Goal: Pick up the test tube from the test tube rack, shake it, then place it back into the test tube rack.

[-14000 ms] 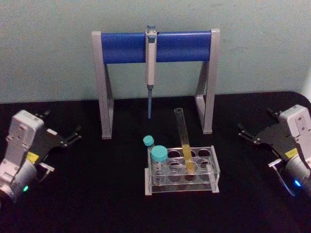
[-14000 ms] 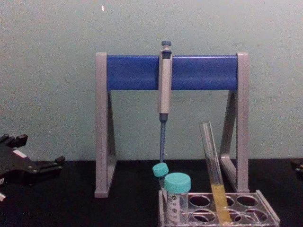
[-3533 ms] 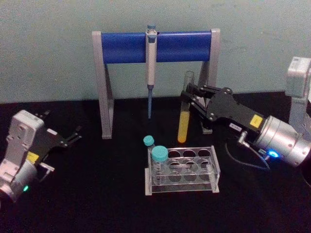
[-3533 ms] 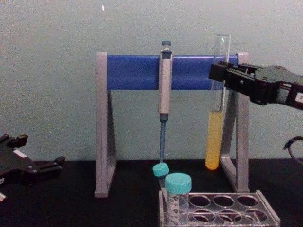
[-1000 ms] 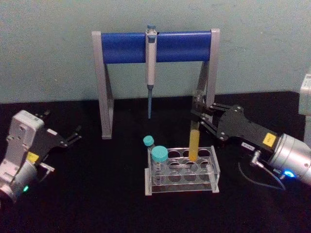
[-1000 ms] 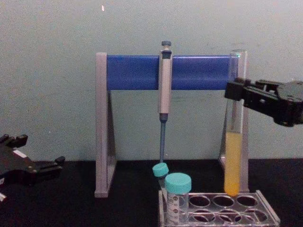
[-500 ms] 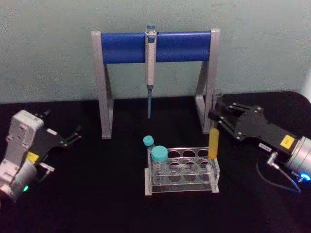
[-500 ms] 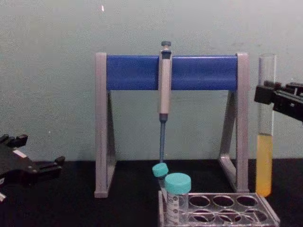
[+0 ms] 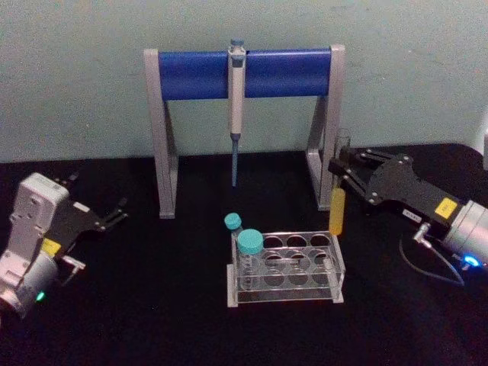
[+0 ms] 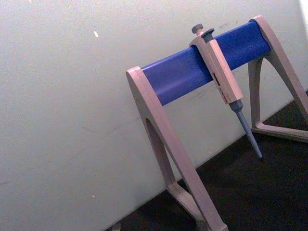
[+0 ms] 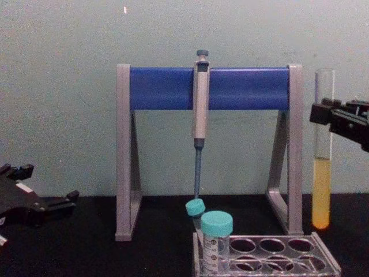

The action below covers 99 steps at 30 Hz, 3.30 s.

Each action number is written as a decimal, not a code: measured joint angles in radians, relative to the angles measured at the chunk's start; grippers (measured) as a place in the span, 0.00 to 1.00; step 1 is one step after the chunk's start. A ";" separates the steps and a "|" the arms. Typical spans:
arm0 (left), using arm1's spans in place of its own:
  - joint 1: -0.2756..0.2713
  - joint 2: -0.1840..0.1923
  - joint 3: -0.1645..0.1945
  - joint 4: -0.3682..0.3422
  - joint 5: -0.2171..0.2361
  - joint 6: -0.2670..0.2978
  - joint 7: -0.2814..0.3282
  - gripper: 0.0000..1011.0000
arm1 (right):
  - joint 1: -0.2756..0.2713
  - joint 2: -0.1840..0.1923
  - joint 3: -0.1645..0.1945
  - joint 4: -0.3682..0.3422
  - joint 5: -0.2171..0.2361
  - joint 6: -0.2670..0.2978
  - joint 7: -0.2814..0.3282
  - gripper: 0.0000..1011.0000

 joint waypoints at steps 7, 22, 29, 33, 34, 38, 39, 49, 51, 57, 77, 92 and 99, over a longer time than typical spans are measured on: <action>0.000 0.000 0.000 0.000 0.000 0.000 0.000 0.99 | 0.030 -0.030 -0.018 0.045 0.010 -0.014 0.032 0.23; 0.000 0.000 0.000 0.000 0.000 0.000 0.000 0.99 | 0.075 -0.070 -0.055 0.120 0.039 -0.044 0.090 0.23; 0.000 0.000 0.000 0.000 0.000 0.000 0.000 0.99 | 0.093 -0.079 -0.071 0.148 0.046 -0.048 0.107 0.23; 0.000 0.000 0.000 0.000 0.000 0.000 0.000 0.99 | 0.102 -0.082 -0.079 0.161 0.050 -0.050 0.116 0.23; 0.000 0.000 0.000 0.000 0.000 0.000 0.000 0.99 | 0.103 -0.083 -0.080 0.163 0.050 -0.051 0.117 0.23; 0.000 0.000 0.000 0.000 0.000 0.000 0.000 0.99 | 0.111 -0.086 -0.088 0.177 0.051 -0.055 0.123 0.23; 0.000 0.000 0.000 0.000 0.000 0.000 0.000 0.99 | 0.114 -0.087 -0.091 0.183 0.051 -0.057 0.126 0.23; 0.000 0.000 0.000 0.000 0.000 0.000 0.000 0.99 | 0.138 -0.099 -0.115 0.235 0.050 -0.056 0.142 0.23; 0.000 0.000 0.000 0.000 0.000 0.000 0.000 0.99 | 0.140 -0.099 -0.117 0.240 0.049 -0.056 0.142 0.23; 0.000 0.000 0.000 0.000 0.000 0.000 0.000 0.99 | 0.143 -0.100 -0.121 0.250 0.045 -0.054 0.142 0.23; 0.000 0.000 0.000 0.000 0.000 0.000 0.000 0.99 | 0.156 -0.107 -0.141 0.286 0.027 -0.045 0.147 0.23; 0.000 0.000 0.000 0.000 0.000 0.000 0.000 0.99 | 0.168 -0.116 -0.154 0.315 0.014 -0.038 0.149 0.23; 0.000 0.000 0.000 0.000 0.000 0.000 0.000 0.99 | 0.172 -0.119 -0.158 0.325 0.011 -0.033 0.151 0.23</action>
